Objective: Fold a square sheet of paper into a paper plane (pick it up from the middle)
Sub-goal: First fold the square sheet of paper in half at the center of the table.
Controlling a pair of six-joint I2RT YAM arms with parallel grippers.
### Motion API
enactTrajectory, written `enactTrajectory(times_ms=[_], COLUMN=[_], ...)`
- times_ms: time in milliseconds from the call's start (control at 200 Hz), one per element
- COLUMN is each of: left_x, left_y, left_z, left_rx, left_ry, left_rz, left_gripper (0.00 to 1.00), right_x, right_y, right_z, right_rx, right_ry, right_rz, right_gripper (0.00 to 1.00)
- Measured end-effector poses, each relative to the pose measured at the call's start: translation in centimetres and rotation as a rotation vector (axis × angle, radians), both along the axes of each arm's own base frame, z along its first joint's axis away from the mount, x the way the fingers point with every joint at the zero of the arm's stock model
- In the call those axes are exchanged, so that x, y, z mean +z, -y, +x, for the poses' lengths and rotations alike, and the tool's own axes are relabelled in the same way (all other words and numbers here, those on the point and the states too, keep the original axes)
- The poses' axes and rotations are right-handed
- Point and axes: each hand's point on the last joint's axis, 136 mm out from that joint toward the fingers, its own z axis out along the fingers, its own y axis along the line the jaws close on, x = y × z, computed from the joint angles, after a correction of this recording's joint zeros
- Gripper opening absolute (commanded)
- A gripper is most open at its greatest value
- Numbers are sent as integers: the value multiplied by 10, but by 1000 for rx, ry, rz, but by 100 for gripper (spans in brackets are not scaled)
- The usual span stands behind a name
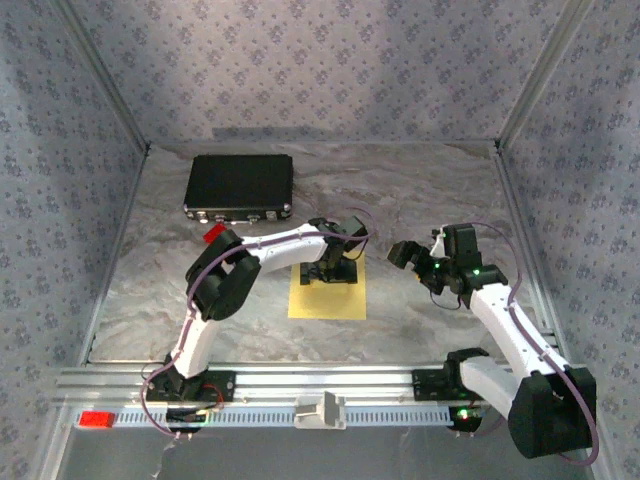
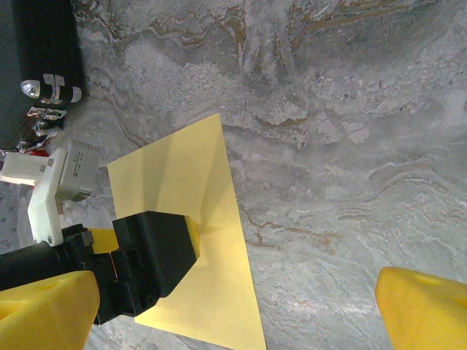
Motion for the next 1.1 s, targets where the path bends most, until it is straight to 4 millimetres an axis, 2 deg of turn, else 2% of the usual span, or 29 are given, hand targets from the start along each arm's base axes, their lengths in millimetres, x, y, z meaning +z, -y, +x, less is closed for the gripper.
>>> enactTrajectory(times_ms=[1099], left_x=[-2], left_y=[-1], left_z=[0], left_rx=[-6], left_ry=[12], left_rz=[17], left_gripper=[90], right_x=[-4], right_y=[3], right_z=[-3], right_rx=[-8], right_ry=[-22], right_rz=[-14], right_gripper=[99])
